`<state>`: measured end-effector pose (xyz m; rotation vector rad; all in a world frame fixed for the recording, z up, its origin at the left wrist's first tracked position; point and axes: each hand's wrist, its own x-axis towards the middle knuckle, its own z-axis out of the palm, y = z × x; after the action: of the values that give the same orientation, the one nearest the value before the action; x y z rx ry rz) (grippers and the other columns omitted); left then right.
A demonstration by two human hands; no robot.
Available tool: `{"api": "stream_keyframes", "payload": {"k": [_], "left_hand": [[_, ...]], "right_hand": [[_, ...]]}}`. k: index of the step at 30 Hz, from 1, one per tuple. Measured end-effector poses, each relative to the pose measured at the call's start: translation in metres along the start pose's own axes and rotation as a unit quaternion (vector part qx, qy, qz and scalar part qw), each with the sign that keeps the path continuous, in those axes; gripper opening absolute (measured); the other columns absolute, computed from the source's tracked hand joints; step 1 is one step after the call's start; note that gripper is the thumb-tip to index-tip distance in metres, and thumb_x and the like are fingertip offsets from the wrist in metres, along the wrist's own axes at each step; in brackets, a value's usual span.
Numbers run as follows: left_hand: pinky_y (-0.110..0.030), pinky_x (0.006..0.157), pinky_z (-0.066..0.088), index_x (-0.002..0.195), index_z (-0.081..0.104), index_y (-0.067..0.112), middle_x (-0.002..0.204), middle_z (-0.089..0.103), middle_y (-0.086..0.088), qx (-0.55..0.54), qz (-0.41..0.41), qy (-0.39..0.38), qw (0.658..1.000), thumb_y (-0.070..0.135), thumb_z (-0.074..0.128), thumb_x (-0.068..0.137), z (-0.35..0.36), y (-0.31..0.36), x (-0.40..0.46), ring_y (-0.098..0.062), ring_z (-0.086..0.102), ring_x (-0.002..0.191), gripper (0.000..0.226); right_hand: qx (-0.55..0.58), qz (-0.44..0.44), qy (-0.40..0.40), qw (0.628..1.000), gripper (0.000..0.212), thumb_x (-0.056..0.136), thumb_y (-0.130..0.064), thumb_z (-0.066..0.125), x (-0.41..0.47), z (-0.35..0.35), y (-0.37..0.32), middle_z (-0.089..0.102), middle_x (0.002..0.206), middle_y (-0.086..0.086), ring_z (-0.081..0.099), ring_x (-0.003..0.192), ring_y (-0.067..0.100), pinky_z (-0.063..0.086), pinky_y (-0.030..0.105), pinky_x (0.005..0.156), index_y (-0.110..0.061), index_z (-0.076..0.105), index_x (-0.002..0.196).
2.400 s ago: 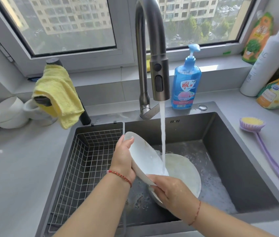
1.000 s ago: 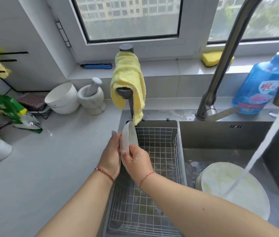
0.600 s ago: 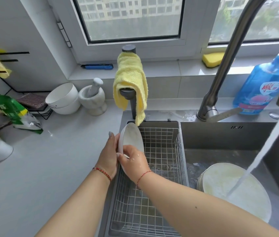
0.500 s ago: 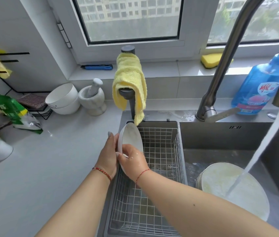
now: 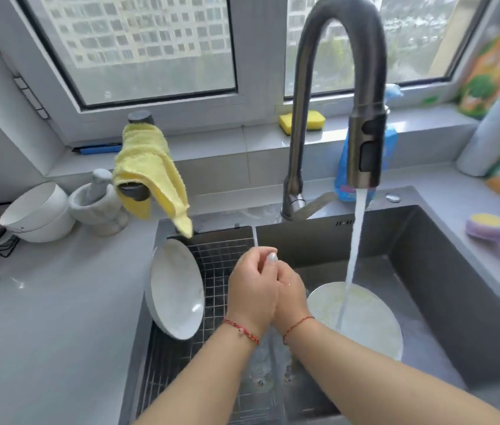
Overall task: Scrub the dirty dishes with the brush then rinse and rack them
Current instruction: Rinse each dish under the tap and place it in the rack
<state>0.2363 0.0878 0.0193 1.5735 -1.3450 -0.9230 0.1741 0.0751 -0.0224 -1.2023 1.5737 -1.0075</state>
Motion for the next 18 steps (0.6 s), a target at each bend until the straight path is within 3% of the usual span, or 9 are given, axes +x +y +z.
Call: {"api": "stream_keyframes", "payload": {"k": [3,6,9,11,15,18], "left_hand": [[-0.023,0.084,0.048,0.103,0.065,0.020,0.104,0.066,0.004,0.040,-0.021,-0.046,0.998,0.018,0.052,0.097,0.039,-0.006,0.006,-0.008,0.060,0.095,0.015],[-0.019,0.072,0.042,0.097,0.063,0.018,0.101,0.065,0.002,0.088,-0.037,-0.090,0.991,0.018,0.049,0.096,0.083,-0.012,0.008,-0.013,0.058,0.092,0.014],[-0.028,0.070,0.043,0.091,0.057,0.018,0.098,0.063,0.000,0.162,-0.089,-0.145,0.972,0.021,0.046,0.096,0.111,-0.030,0.010,-0.018,0.056,0.086,0.013],[-0.028,0.070,0.040,0.099,0.055,0.016,0.106,0.062,-0.003,0.244,-0.122,-0.178,0.945,0.020,0.044,0.095,0.122,-0.049,0.011,-0.021,0.055,0.087,0.012],[-0.031,0.076,0.046,0.123,0.051,0.011,0.122,0.061,-0.007,0.391,-0.203,-0.194,0.877,0.020,0.045,0.095,0.131,-0.090,0.010,-0.026,0.061,0.107,0.030],[-0.031,0.071,0.047,0.120,0.057,0.013,0.113,0.066,-0.002,0.454,-0.247,-0.213,0.829,0.022,0.044,0.096,0.132,-0.114,0.005,-0.020,0.062,0.094,0.029]], "right_hand": [[-0.066,0.034,0.013,0.997,0.020,0.094,-0.022,0.046,0.006,-0.035,0.021,0.062,0.074,-0.005,0.058,0.071,0.013,0.041,0.016,0.053,-0.019,0.062,0.083],[-0.176,0.088,0.023,0.980,0.022,0.098,-0.021,0.041,0.014,-0.075,0.053,0.065,0.093,0.008,0.060,0.089,0.026,0.048,0.030,0.072,-0.010,0.061,0.097],[-0.158,0.145,0.029,0.976,0.022,0.094,-0.021,0.042,0.020,-0.106,0.082,0.060,0.076,0.004,0.054,0.069,0.021,0.047,0.034,0.065,-0.015,0.056,0.078],[-0.228,0.168,0.034,0.959,0.025,0.094,-0.024,0.041,0.027,-0.125,0.100,0.056,0.072,0.001,0.048,0.065,0.019,0.040,0.030,0.059,-0.018,0.049,0.071],[-0.392,0.212,0.036,0.894,0.019,0.093,-0.029,0.044,0.040,-0.162,0.131,0.058,0.108,0.002,0.054,0.102,0.027,0.038,0.031,0.070,-0.017,0.051,0.106],[-0.457,0.263,-0.003,0.850,0.030,0.091,-0.032,0.046,0.047,-0.183,0.151,0.058,0.113,0.001,0.054,0.106,0.024,0.043,0.032,0.072,-0.020,0.047,0.118]]}}
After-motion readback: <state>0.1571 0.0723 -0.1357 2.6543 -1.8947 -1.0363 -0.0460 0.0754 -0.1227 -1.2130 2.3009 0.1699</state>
